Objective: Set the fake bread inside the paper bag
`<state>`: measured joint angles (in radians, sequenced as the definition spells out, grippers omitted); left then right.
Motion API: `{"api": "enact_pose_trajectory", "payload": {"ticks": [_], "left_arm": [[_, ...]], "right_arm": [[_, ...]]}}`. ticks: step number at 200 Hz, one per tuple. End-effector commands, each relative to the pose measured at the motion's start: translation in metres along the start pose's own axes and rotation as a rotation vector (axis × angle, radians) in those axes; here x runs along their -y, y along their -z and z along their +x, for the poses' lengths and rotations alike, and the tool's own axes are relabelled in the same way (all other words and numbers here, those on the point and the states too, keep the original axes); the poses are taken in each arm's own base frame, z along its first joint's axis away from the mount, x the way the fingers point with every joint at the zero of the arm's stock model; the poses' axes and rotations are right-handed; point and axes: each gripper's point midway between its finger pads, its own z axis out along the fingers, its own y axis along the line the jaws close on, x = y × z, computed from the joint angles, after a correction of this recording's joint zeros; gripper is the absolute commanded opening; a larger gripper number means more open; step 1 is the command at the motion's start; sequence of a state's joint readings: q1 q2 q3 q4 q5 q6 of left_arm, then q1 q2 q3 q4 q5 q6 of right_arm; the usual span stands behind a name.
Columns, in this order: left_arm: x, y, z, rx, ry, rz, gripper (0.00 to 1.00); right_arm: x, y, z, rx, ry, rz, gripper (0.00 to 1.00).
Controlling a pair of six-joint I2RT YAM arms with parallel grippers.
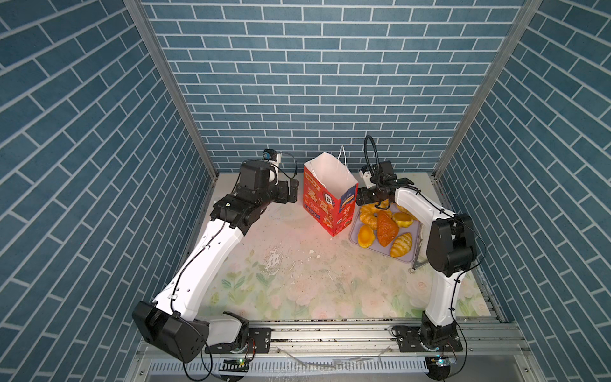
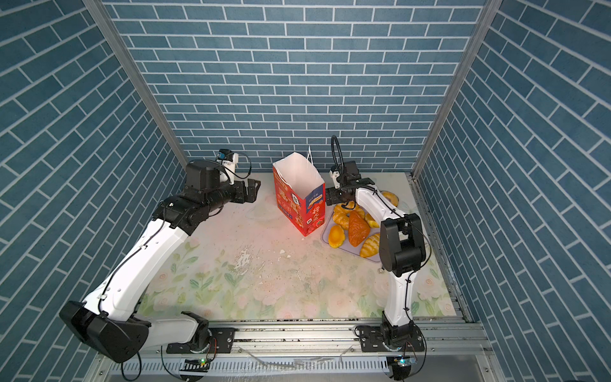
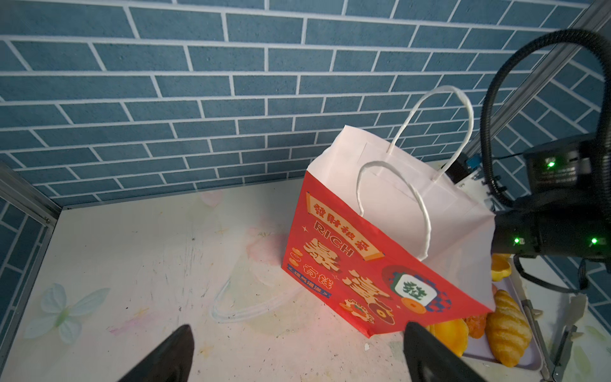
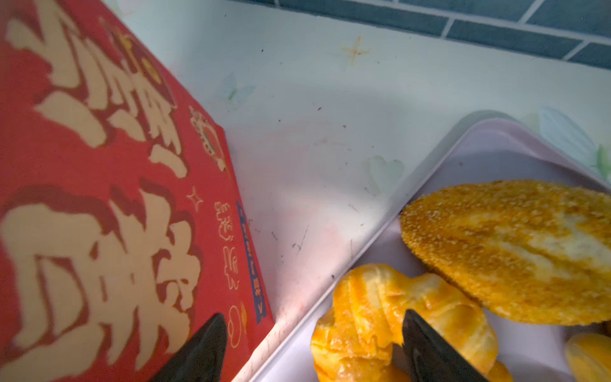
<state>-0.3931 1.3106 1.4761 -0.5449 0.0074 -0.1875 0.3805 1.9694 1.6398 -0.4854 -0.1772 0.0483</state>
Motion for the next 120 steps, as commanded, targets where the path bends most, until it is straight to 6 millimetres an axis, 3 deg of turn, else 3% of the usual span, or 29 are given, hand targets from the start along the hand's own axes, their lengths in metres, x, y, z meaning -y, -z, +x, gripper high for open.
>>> {"api": "enact_pose_trajectory", "payload": {"ticks": [1, 35, 72, 91, 120], "left_arm": [[0.0, 0.021, -0.01, 0.017, 0.027, -0.004, 1.0], [-0.002, 0.021, -0.008, -0.008, 0.026, -0.019, 0.99], [0.009, 0.019, -0.017, 0.008, 0.046, 0.034, 1.0], [0.013, 0.016, -0.017, 0.002, 0.045, 0.044, 1.0], [0.014, -0.003, -0.008, -0.042, 0.014, 0.041, 0.99]], "right_arm": [[-0.038, 0.029, -0.019, 0.08, 0.04, -0.071, 0.83], [-0.052, 0.039, -0.016, 0.088, 0.05, -0.09, 0.83], [-0.034, 0.047, -0.01, 0.069, 0.086, 0.019, 0.84], [-0.034, 0.046, -0.009, 0.047, 0.089, 0.018, 0.84], [-0.03, 0.044, -0.01, 0.032, 0.06, 0.038, 0.84]]}}
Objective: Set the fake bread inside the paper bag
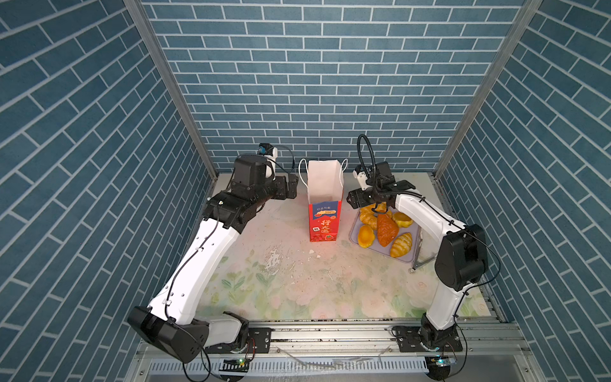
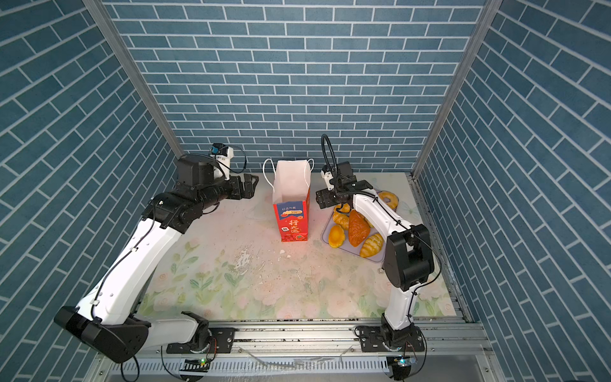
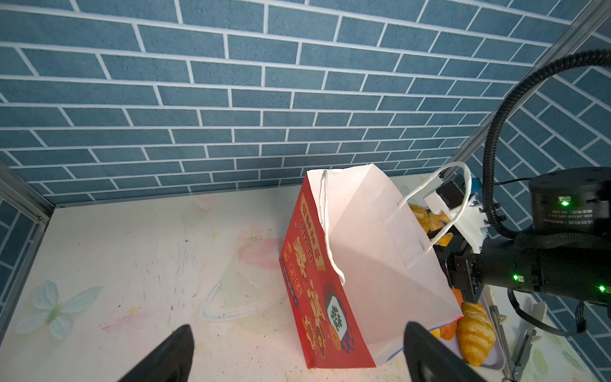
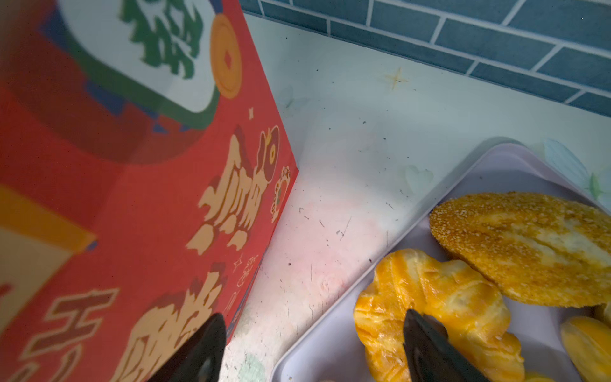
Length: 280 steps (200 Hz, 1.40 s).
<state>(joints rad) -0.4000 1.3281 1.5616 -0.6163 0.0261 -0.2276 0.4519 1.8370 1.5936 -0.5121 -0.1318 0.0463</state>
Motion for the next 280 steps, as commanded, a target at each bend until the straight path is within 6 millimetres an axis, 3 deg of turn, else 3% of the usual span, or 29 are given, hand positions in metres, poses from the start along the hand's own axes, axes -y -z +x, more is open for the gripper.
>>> {"api": "enact_pose_trajectory", "payload": {"ticks": [1, 52, 95, 121, 143, 177, 212, 280], "left_arm": [[0.006, -0.014, 0.004, -0.037, -0.023, 0.018, 0.99], [0.027, -0.065, 0.003, -0.126, -0.04, 0.117, 0.94], [0.018, -0.103, -0.005, -0.126, 0.043, 0.069, 0.67], [0.006, -0.116, -0.009, -0.122, 0.132, 0.079, 0.44], [0.001, -0.116, -0.013, -0.106, 0.178, 0.091, 0.2], [-0.015, -0.103, -0.015, -0.062, 0.201, 0.055, 0.05], [-0.038, -0.091, -0.01, -0.045, 0.241, 0.025, 0.0], [-0.051, -0.08, -0.013, -0.027, 0.255, 0.014, 0.0]], "right_arm": [[0.006, 0.003, -0.002, -0.019, -0.005, 0.038, 0.84], [0.024, 0.028, -0.007, -0.029, -0.049, 0.143, 0.84], [0.037, 0.046, 0.003, -0.06, -0.116, 0.197, 0.84], [0.041, 0.059, 0.005, -0.049, -0.167, 0.194, 0.84], [0.047, 0.07, 0.006, -0.036, -0.219, 0.185, 0.83], [0.068, 0.085, 0.021, -0.054, -0.311, 0.201, 0.82], [0.099, 0.094, 0.055, -0.097, -0.418, 0.245, 0.8], [0.131, 0.108, 0.117, -0.182, -0.57, 0.332, 0.79]]}}
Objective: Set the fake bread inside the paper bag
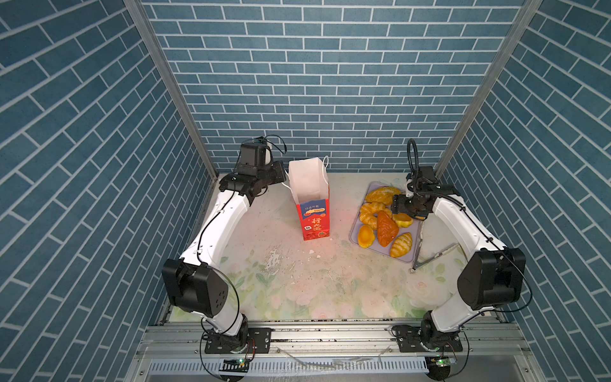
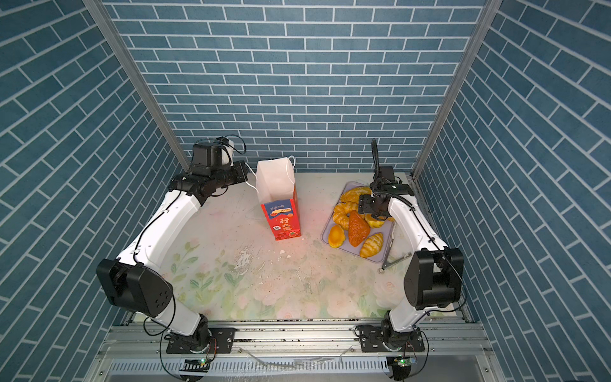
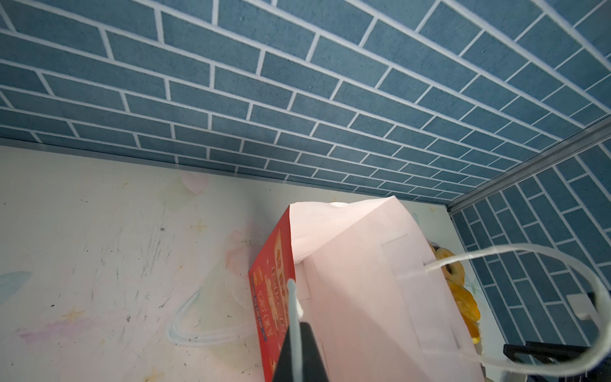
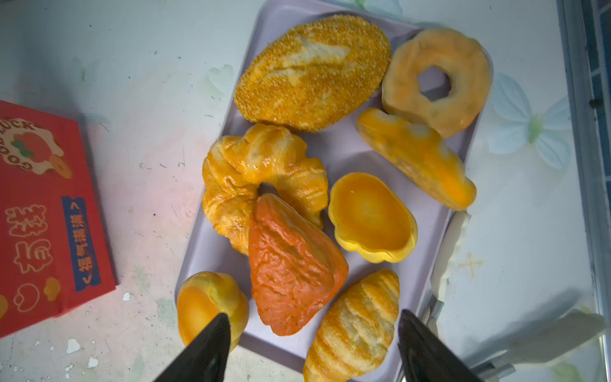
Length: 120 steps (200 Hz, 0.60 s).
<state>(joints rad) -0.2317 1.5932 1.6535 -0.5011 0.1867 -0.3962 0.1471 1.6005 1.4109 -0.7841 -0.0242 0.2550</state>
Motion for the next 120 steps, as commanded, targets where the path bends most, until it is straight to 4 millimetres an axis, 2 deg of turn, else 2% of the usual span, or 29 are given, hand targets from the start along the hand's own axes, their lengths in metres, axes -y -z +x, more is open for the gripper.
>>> {"api": "enact_pose_trajectory", "payload": {"ticks": [1, 21, 37, 65, 77, 101, 120], "left_arm": [[0.001, 0.008, -0.007, 0.025, 0.004, 0.021, 0.0], [0.002, 0.005, -0.006, 0.012, 0.0, 0.029, 0.0], [0.001, 0.004, -0.005, 0.008, -0.001, 0.027, 0.07], [-0.007, 0.007, -0.001, -0.007, -0.012, 0.012, 0.26], [-0.01, 0.009, 0.0, -0.017, -0.021, -0.002, 0.32], [-0.011, 0.017, 0.0, -0.025, -0.047, -0.016, 0.54], [-0.007, 0.021, 0.002, -0.035, -0.06, -0.003, 0.62]], "right_arm": [[0.018, 0.01, 0.017, -0.023, -0.098, 0.028, 0.79], [0.035, 0.009, 0.036, -0.057, -0.151, 0.072, 0.79], [0.047, 0.009, 0.055, -0.085, -0.207, 0.109, 0.79], [0.066, 0.012, 0.093, -0.14, -0.299, 0.169, 0.8], [0.075, 0.016, 0.109, -0.158, -0.332, 0.198, 0.8], [0.087, 0.022, 0.136, -0.184, -0.39, 0.238, 0.83], [0.097, 0.027, 0.153, -0.197, -0.426, 0.272, 0.84]]}}
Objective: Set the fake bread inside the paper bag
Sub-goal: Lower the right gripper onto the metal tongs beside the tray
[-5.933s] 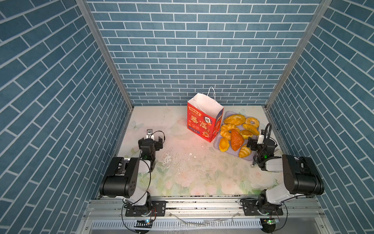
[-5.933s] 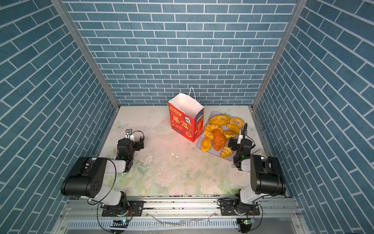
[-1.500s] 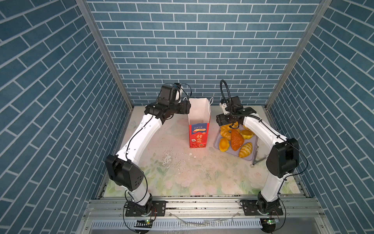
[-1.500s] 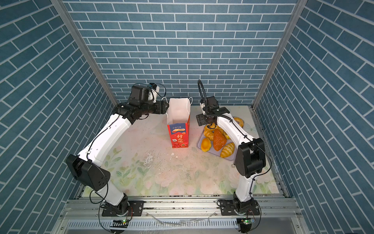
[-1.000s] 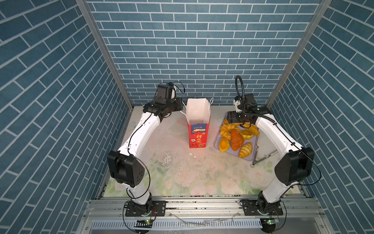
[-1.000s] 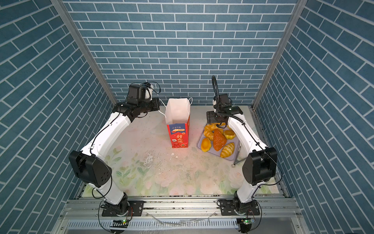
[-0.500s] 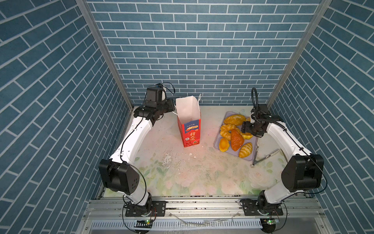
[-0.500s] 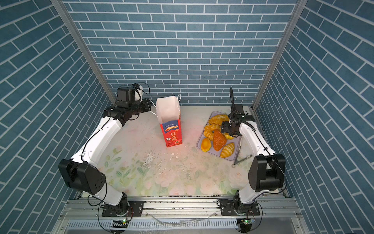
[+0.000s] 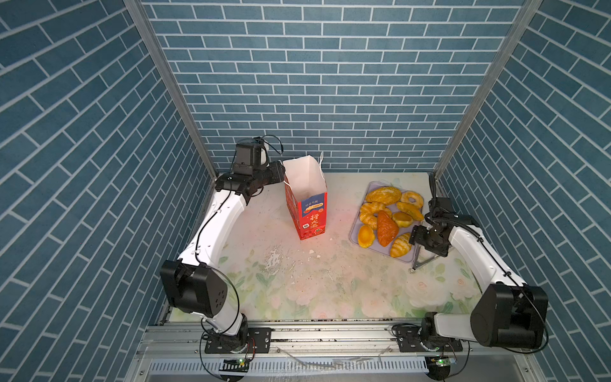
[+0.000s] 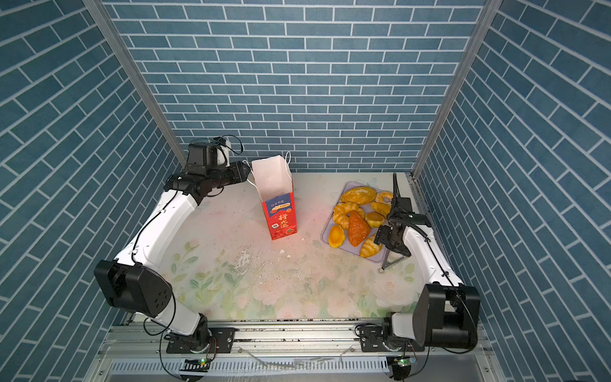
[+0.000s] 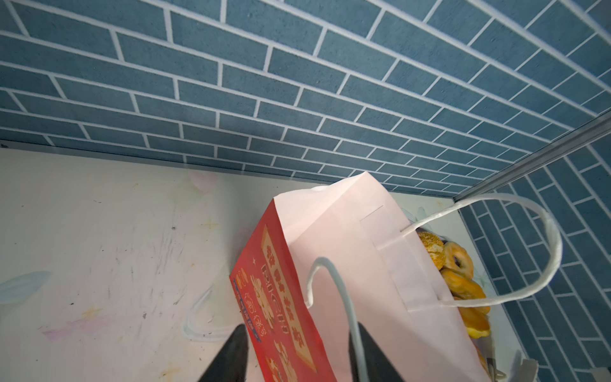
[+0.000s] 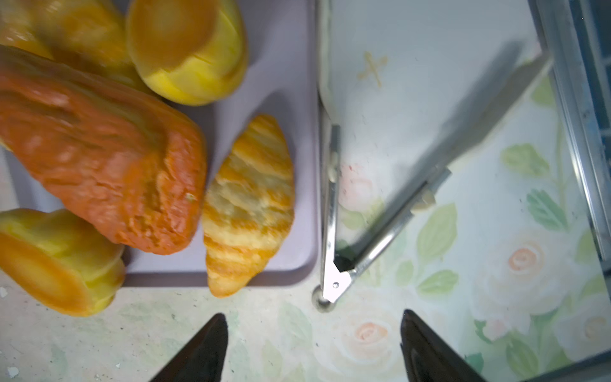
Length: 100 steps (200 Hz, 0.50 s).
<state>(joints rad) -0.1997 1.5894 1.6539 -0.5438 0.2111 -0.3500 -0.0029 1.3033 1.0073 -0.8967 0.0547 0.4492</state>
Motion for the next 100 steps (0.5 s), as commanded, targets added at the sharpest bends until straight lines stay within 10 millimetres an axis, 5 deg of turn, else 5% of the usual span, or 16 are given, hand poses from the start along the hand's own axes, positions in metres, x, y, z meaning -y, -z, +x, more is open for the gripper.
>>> {"api": "enact_pose_trajectory", "payload": {"ticks": [1, 59, 100], "left_arm": [[0.007, 0.018, -0.002, -0.003, -0.038, 0.013, 0.62], [0.029, 0.015, 0.024, -0.089, -0.105, 0.048, 0.64], [0.029, 0.004, 0.04, -0.148, -0.092, 0.07, 0.47]], "right_arm": [[0.025, 0.004, 0.019, -0.025, -0.102, 0.071, 0.84], [0.039, -0.014, 0.041, -0.056, -0.207, 0.052, 0.84], [0.04, -0.012, 0.04, -0.055, -0.215, 0.055, 0.84]]}}
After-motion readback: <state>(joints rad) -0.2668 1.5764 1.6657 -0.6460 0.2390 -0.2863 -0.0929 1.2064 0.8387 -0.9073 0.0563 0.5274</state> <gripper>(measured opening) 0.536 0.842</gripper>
